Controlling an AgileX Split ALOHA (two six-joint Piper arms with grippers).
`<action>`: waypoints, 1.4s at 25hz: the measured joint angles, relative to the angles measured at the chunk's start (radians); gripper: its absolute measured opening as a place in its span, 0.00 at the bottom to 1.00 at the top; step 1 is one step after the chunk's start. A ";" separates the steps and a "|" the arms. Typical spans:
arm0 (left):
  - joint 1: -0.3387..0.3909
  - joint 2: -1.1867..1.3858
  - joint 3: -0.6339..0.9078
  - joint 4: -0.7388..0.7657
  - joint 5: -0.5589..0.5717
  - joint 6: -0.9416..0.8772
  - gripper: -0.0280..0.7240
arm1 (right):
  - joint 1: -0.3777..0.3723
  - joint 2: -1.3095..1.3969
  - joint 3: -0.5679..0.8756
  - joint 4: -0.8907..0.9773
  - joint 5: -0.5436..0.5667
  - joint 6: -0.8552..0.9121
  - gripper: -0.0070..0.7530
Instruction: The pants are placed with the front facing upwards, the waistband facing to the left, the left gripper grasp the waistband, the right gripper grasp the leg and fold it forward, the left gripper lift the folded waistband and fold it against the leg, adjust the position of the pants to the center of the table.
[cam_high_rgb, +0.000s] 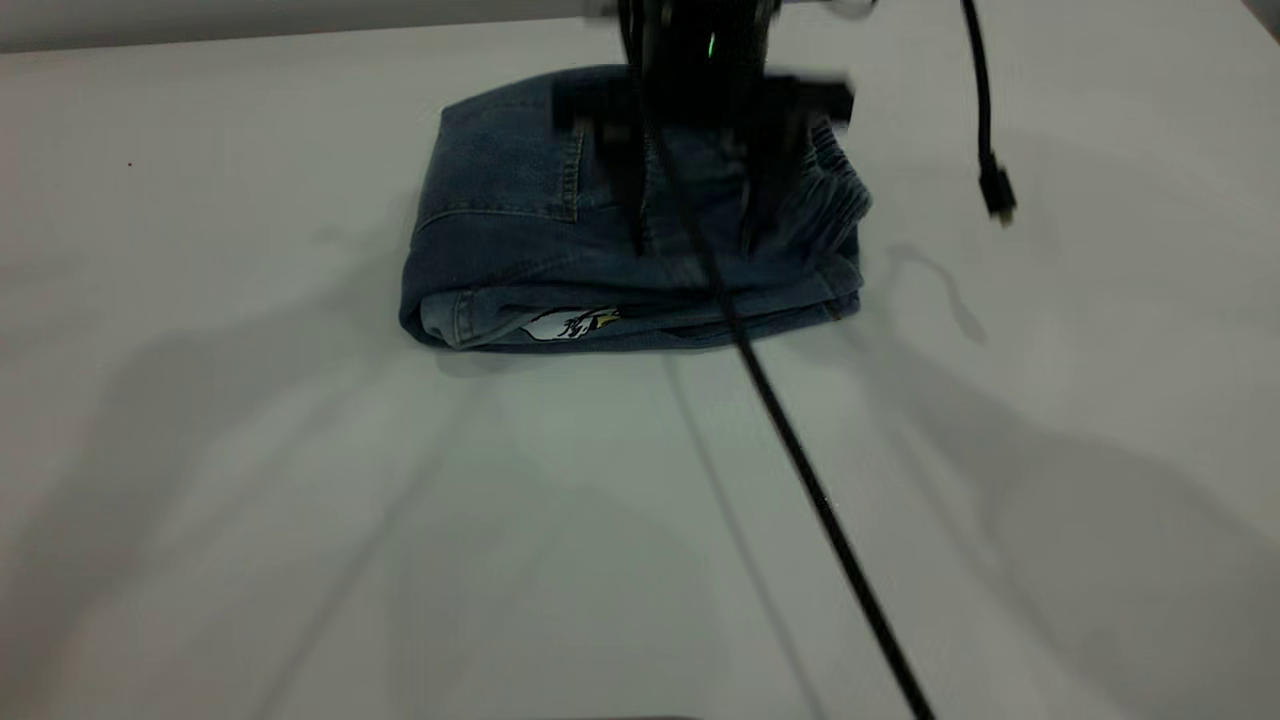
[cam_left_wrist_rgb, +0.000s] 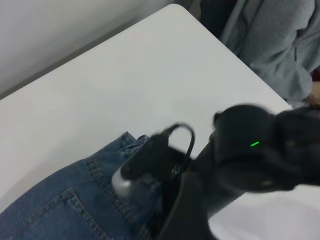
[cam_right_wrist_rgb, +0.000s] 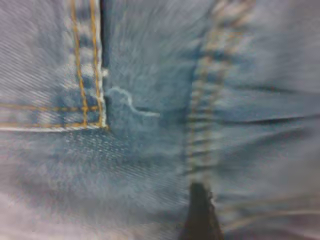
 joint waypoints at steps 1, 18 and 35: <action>0.000 0.000 0.000 0.000 0.000 0.000 0.81 | 0.000 -0.026 -0.008 -0.027 0.001 0.000 0.61; -0.001 -0.254 0.002 0.268 0.273 -0.116 0.81 | 0.000 -0.676 -0.025 -0.062 0.041 -0.277 0.61; -0.001 -0.842 0.395 0.504 0.273 -0.364 0.80 | 0.000 -1.492 0.804 -0.056 0.051 -0.404 0.61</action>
